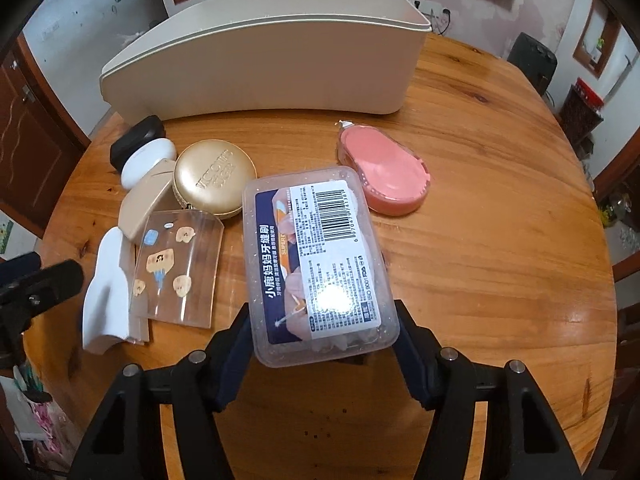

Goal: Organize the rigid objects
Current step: 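Grasp the white shoe-shaped item with the left tool while the right tool grasps the clear toothbrush box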

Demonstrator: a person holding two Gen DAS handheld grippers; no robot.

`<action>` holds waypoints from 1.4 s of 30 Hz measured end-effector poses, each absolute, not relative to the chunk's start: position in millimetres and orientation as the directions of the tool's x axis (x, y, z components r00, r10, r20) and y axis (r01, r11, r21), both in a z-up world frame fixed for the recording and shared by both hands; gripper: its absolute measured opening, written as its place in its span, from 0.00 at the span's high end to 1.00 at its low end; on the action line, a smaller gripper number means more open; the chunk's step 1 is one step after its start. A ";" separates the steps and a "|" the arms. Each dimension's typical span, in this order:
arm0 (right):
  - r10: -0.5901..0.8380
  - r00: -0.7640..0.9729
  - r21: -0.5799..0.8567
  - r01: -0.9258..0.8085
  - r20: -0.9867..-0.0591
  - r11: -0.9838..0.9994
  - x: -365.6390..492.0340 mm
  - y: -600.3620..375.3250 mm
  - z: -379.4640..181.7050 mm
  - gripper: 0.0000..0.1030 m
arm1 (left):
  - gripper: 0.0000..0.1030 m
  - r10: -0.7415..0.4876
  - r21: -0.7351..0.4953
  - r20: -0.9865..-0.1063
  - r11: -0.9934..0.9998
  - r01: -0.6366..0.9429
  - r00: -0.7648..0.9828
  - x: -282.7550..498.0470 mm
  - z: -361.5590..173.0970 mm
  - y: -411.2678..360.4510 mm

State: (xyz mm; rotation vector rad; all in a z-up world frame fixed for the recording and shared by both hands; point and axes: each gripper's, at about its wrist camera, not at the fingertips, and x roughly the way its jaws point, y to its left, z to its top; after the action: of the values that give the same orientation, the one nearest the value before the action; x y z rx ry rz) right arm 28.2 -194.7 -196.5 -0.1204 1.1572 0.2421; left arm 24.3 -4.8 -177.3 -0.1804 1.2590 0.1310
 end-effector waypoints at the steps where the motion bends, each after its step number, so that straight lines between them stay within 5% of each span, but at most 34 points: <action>1: 0.132 0.379 0.036 -0.249 -0.916 0.968 29.6 -194.2 -197.2 0.37 | 0.05 0.004 -0.057 -0.956 0.978 -0.200 0.294 25.0 -179.3 -6.0; 35: 0.183 0.384 0.080 -0.268 -0.905 0.960 26.8 -210.4 -197.6 0.37 | 0.06 0.033 -0.001 -0.992 0.963 -0.271 0.123 32.8 -223.4 -25.8; 37: 0.184 0.387 0.081 -0.269 -0.903 0.960 26.1 -211.0 -197.5 0.37 | 0.11 0.039 0.002 -0.990 0.963 -0.269 0.132 29.6 -222.9 -25.4; 38: 0.183 0.390 0.078 -0.270 -0.903 0.960 25.7 -211.0 -197.3 0.37 | 0.22 0.043 0.001 -0.987 0.965 -0.261 0.155 19.8 -220.8 -20.6; 39: 0.183 0.393 0.079 -0.268 -0.901 0.960 24.9 -211.2 -197.2 0.37 | 0.44 0.047 0.001 -0.982 0.969 -0.245 0.184 18.0 -216.6 -21.9; 42: 0.209 0.396 0.107 -0.263 -0.894 0.959 22.9 -213.7 -195.8 0.38 | 0.43 0.016 -0.031 -0.981 0.971 -0.239 0.195 16.3 -216.7 -20.9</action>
State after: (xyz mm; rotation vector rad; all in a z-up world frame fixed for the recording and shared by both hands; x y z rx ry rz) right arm 22.9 -213.7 -195.8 -0.0539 1.1245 0.2988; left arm 16.3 -20.9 -216.7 -0.1917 1.3649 0.1802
